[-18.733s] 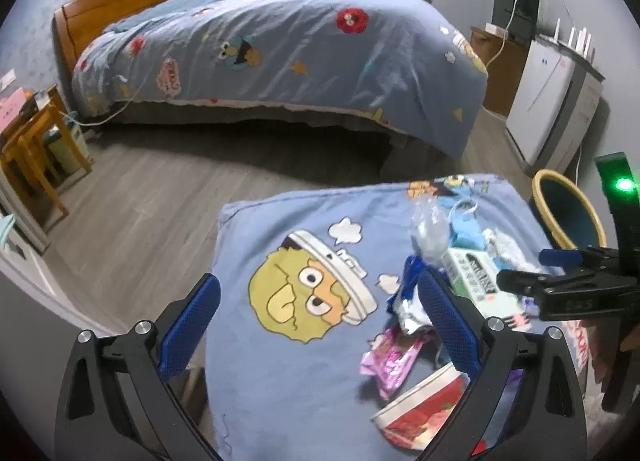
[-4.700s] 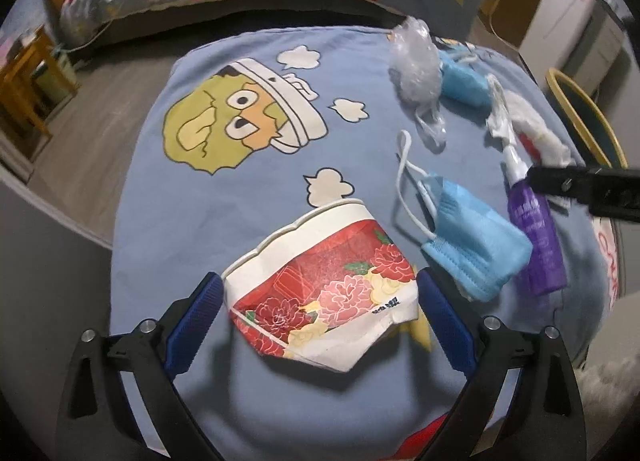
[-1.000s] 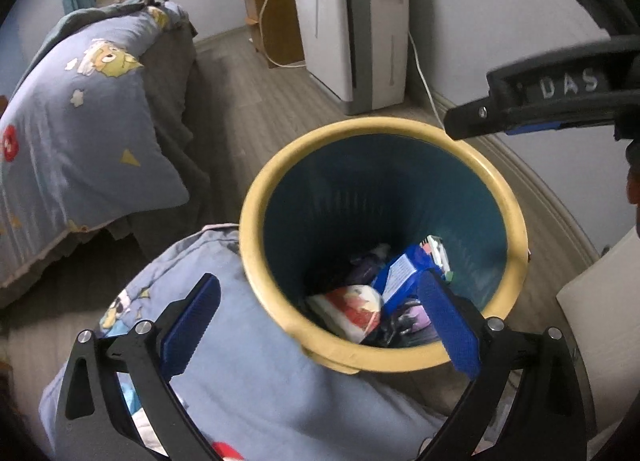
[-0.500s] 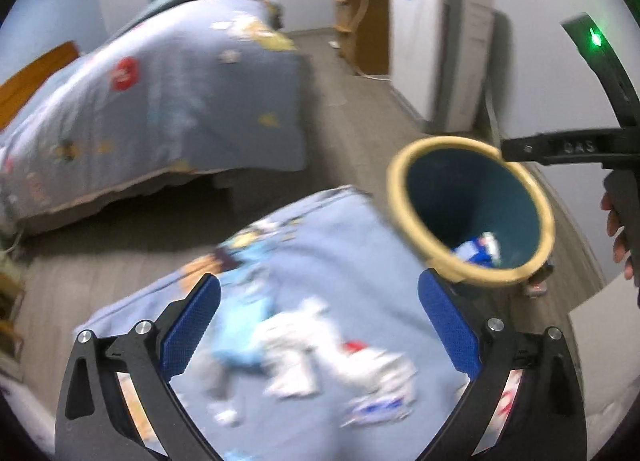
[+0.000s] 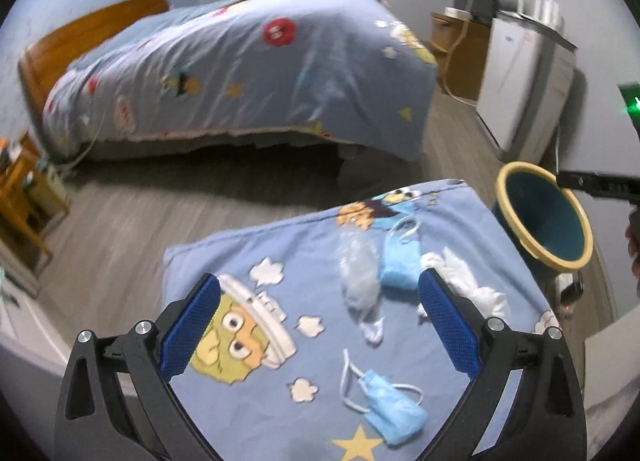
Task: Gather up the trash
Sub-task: 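Move both tools back over the cushion, then grasp the clear plastic bag with the left tool while the right tool grasps the white tissue, then carry the plastic bag and tissue over the bin and open both tools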
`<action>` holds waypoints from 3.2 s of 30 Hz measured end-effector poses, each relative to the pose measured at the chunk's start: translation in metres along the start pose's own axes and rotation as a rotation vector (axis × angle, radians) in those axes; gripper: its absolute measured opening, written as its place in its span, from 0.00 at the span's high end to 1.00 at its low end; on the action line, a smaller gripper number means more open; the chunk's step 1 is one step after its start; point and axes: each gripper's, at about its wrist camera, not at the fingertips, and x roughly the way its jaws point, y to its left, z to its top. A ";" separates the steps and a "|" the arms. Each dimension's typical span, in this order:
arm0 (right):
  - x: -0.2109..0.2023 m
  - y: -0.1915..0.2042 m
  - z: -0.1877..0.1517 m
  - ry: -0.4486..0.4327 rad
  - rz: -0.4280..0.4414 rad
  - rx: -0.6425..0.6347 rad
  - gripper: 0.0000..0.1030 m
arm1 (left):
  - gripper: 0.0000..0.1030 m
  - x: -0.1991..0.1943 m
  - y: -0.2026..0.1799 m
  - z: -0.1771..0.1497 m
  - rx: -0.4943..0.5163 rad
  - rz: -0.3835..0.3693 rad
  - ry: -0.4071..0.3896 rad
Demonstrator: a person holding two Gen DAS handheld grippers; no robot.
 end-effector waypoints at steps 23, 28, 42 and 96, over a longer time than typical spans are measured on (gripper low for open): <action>0.063 0.072 -0.055 0.069 0.063 -0.230 0.06 | 0.05 0.046 0.028 -0.014 -0.078 -0.008 0.068; 0.078 0.078 -0.062 0.112 0.077 -0.280 0.09 | 0.05 0.070 0.015 -0.010 -0.032 -0.036 0.090; 0.100 0.079 -0.071 0.215 0.163 -0.329 0.43 | 0.10 0.124 -0.023 -0.004 0.073 -0.090 0.171; 0.036 0.135 -0.047 0.111 0.174 -0.381 0.70 | 0.85 0.046 0.010 0.006 0.134 -0.095 0.029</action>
